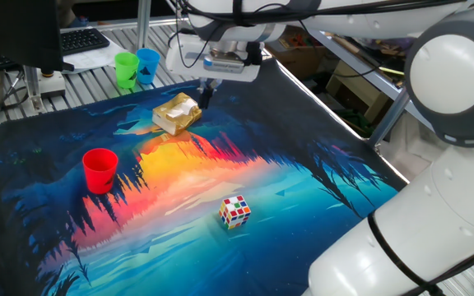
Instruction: Pick up the cup
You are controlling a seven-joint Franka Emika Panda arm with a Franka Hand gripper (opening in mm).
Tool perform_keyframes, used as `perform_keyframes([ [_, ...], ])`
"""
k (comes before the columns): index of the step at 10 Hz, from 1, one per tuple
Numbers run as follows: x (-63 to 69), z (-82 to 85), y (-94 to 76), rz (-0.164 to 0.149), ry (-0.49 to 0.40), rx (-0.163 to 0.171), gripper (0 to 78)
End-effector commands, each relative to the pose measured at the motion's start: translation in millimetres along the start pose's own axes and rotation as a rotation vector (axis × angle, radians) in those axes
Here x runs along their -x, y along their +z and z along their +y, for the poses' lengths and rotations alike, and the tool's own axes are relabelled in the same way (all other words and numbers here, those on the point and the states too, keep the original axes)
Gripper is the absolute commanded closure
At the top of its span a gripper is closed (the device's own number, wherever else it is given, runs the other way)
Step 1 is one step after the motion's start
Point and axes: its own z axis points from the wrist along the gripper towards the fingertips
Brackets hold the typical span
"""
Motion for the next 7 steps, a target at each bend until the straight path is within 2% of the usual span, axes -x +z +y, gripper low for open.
perform_keyframes([
  [1, -7.5, 33.5, 10.0, -0.01, 0.038, 0.003, 77.6],
  [7, -4.0, 68.7, 17.3, -0.009, 0.075, -0.001, 77.6],
])
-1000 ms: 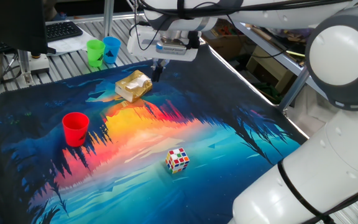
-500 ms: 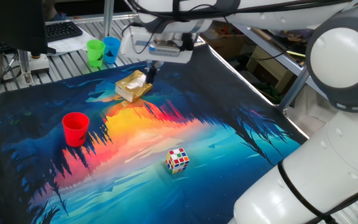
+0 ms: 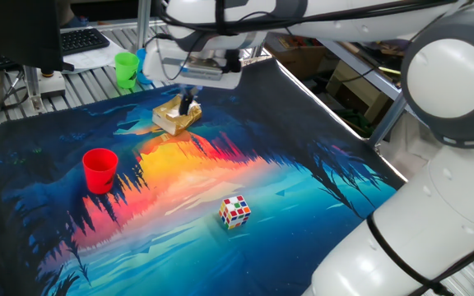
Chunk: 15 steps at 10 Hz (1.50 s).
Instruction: Pick up the cup
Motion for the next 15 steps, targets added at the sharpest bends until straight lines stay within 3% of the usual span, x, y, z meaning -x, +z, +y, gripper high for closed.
perform_keyframes([
  [1, 5.7, 14.5, 1.4, -0.002, 0.02, -0.003, 77.6],
  [7, 9.4, 32.4, 16.4, -0.015, 0.016, -0.005, 77.6],
  [9, 9.4, 32.5, 16.7, -0.037, -0.004, -0.037, 77.6],
  [10, 9.4, 32.5, 16.7, -0.04, -0.008, -0.036, 77.6],
  [12, 9.4, 32.5, 16.7, -0.033, -0.021, -0.029, 77.6],
  [15, 9.4, 32.5, 16.7, -0.035, -0.048, -0.061, 77.6],
])
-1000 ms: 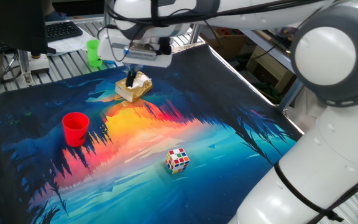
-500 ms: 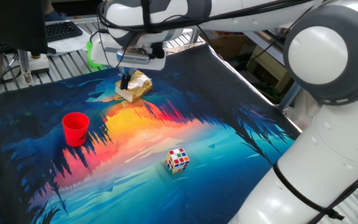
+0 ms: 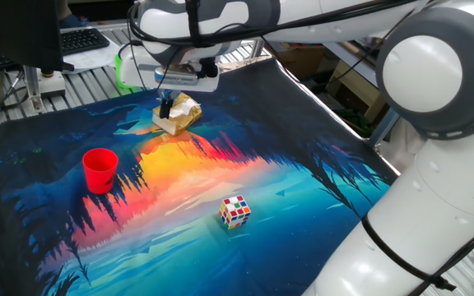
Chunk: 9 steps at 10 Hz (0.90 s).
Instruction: Pick up the cup
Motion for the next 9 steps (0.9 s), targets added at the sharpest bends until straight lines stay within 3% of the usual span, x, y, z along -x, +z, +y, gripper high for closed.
perform_keyframes([
  [1, 0.5, 0.3, -1.2, -0.001, -0.036, -0.029, 77.6],
  [4, 0.5, 0.3, -1.2, -0.008, -0.016, -0.043, 77.6],
  [8, 0.5, 0.3, -1.2, -0.002, -0.016, -0.021, 77.6],
  [9, 0.5, 0.3, -1.2, -0.006, -0.02, -0.029, 77.6],
])
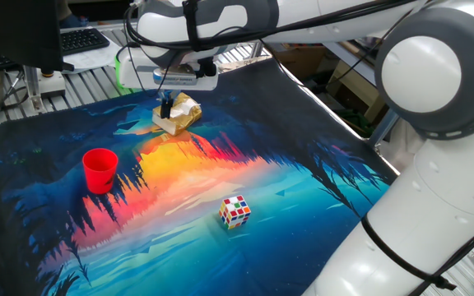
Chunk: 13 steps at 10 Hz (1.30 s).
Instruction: Pick up the cup
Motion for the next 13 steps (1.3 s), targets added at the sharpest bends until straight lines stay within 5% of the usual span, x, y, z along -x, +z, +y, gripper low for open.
perform_keyframes([
  [1, 0.6, 0.1, -1.4, -0.002, -0.003, 0.004, 77.6],
  [6, 0.6, 0.1, -1.4, -0.023, 0.02, 0.001, 77.6],
  [10, 0.6, 0.1, -1.4, 0.026, 0.03, 0.006, 77.6],
  [13, 0.6, 0.1, -1.4, 0.029, 0.027, 0.002, 77.6],
])
